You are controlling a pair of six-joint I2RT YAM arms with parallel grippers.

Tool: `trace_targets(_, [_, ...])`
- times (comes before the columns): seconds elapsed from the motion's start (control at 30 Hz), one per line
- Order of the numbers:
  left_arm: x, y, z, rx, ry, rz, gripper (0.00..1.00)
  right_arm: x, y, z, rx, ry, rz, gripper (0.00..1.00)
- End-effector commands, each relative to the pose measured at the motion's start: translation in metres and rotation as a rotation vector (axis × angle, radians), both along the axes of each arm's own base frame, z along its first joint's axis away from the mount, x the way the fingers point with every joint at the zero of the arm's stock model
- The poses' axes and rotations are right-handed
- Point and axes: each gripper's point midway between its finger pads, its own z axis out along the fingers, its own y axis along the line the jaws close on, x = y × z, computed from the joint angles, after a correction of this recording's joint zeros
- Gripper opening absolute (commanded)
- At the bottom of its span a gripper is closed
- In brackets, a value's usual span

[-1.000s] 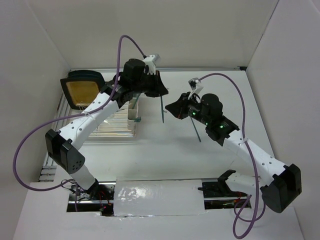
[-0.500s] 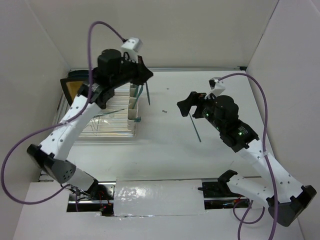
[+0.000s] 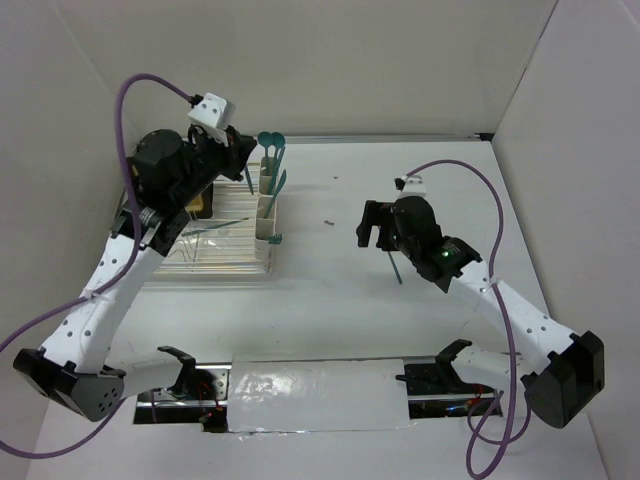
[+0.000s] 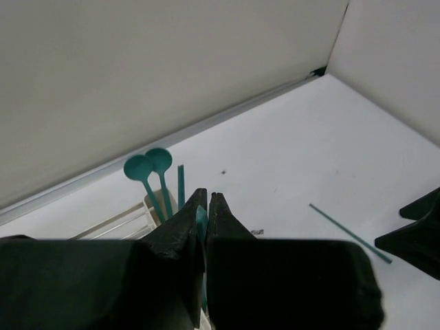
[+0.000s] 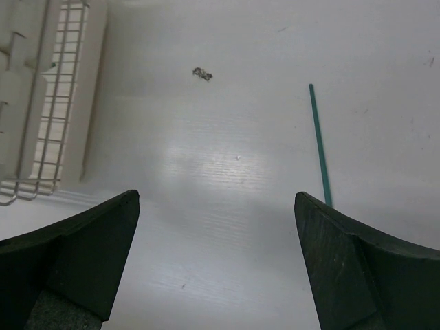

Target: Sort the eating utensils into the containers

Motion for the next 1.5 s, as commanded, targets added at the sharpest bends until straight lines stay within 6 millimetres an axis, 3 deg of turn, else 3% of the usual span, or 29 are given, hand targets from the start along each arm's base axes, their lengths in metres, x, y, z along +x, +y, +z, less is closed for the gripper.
trace_targets(0.0, [0.013, 0.001, 0.006, 0.015, -0.086, 0.002, 0.04, 0.006, -0.012, -0.012, -0.025, 0.003, -0.069, 1.00])
trace_targets(0.03, [0.019, 0.002, 0.004, 0.009, -0.090, 0.010, 0.04, 0.009, -0.014, -0.011, -0.027, -0.006, -0.080, 1.00])
trace_targets(0.1, [0.026, 0.002, -0.010, 0.013, -0.059, 0.010, 0.04, 0.008, -0.021, -0.028, -0.049, 0.028, -0.097, 1.00])
trace_targets(0.13, [0.028, 0.000, -0.006, -0.002, -0.085, -0.002, 0.05, 0.009, -0.025, -0.037, -0.064, 0.050, -0.109, 1.00])
trace_targets(0.27, [0.044, -0.002, -0.029, -0.006, -0.027, -0.004, 0.04, 0.017, -0.034, -0.052, -0.067, 0.075, -0.135, 1.00])
trace_targets(0.33, [0.045, -0.005, -0.032, -0.014, -0.015, -0.025, 0.04, 0.022, -0.038, -0.060, -0.066, 0.085, -0.148, 1.00])
trace_targets(0.4, [0.048, -0.010, -0.052, -0.012, 0.026, -0.044, 0.04, 0.025, -0.043, -0.070, -0.074, 0.106, -0.158, 1.00])
trace_targets(0.63, [0.049, -0.026, -0.076, -0.020, 0.059, -0.132, 0.06, 0.032, -0.054, -0.107, -0.135, 0.178, -0.174, 1.00])
trace_targets(0.8, [0.057, -0.031, -0.109, 0.033, 0.079, -0.125, 0.07, 0.036, -0.055, -0.117, -0.158, 0.183, -0.164, 1.00])
trace_targets(1.07, [0.060, -0.046, -0.138, 0.087, 0.104, -0.127, 0.14, 0.038, -0.062, -0.133, -0.180, 0.215, -0.168, 0.86])
trace_targets(1.1, [0.060, -0.047, -0.138, 0.092, 0.102, -0.123, 0.21, 0.038, -0.065, -0.137, -0.182, 0.222, -0.175, 0.85])
trace_targets(1.27, [0.057, -0.047, -0.140, 0.111, 0.109, -0.093, 0.31, 0.034, -0.067, -0.144, -0.167, 0.241, -0.169, 0.77])
trace_targets(1.37, [0.057, -0.039, -0.133, 0.117, 0.099, -0.055, 0.54, 0.033, -0.069, -0.146, -0.167, 0.240, -0.171, 0.75])
trace_targets(1.4, [0.056, -0.032, -0.119, 0.107, 0.077, -0.016, 0.68, 0.030, -0.070, -0.150, -0.171, 0.251, -0.171, 0.76])
trace_targets(1.43, [0.057, -0.028, -0.118, 0.105, 0.079, 0.004, 0.74, 0.030, -0.070, -0.151, -0.176, 0.253, -0.168, 0.75])
trace_targets(1.47, [0.056, -0.024, -0.111, 0.103, 0.071, 0.025, 0.88, 0.031, -0.068, -0.152, -0.167, 0.254, -0.163, 0.75])
